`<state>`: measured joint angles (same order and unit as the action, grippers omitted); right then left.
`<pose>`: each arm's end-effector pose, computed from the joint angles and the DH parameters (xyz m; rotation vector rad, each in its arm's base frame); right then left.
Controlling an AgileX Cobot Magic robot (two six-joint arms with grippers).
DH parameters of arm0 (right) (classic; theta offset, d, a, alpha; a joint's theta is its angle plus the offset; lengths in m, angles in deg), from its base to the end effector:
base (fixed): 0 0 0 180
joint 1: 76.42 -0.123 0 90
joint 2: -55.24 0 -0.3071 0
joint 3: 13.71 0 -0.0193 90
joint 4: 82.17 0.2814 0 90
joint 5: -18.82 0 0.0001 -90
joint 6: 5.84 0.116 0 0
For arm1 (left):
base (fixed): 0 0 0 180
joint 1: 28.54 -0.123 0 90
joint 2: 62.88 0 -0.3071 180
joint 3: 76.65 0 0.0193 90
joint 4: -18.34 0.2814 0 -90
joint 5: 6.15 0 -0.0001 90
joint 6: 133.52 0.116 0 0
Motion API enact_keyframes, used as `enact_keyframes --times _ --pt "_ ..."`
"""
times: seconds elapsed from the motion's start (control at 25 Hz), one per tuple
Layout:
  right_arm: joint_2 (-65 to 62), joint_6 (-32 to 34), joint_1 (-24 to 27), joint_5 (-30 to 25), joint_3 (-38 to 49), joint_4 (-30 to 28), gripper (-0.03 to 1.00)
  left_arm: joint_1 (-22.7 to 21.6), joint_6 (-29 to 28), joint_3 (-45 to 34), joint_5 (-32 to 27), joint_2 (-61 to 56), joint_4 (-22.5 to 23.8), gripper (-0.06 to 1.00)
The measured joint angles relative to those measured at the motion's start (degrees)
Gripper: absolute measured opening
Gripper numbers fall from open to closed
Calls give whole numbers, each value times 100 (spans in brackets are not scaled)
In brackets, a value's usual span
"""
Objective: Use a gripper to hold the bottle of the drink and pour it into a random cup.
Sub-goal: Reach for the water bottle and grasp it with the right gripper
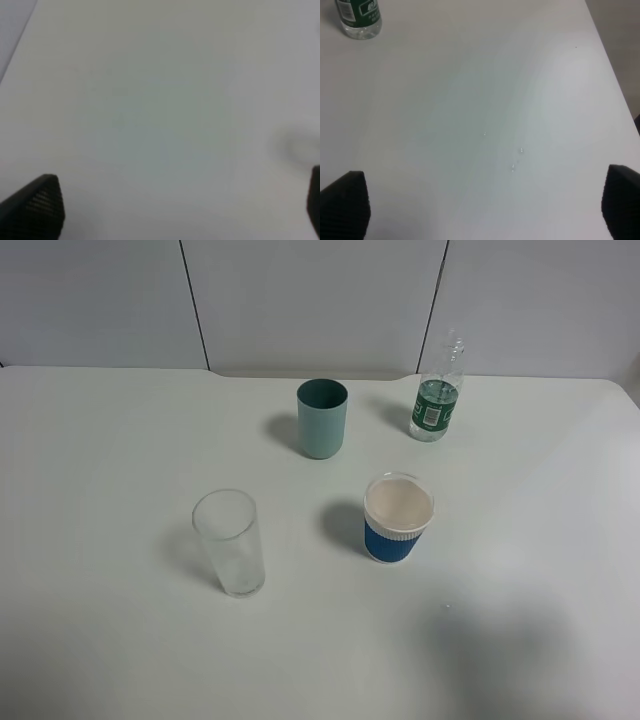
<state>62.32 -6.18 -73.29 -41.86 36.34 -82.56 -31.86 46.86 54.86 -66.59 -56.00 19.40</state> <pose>0.0236 -0.0020 0.2756 0.0503 2.0558 -0.0457 0.0199 0.0030 0.2850 -0.0528 2.0210 0.0630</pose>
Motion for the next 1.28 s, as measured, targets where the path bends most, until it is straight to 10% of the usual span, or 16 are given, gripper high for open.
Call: enact_keyframes --times 1.28 --pt "0 0 0 0 0 0 91 0 0 0 0 0 12 98"
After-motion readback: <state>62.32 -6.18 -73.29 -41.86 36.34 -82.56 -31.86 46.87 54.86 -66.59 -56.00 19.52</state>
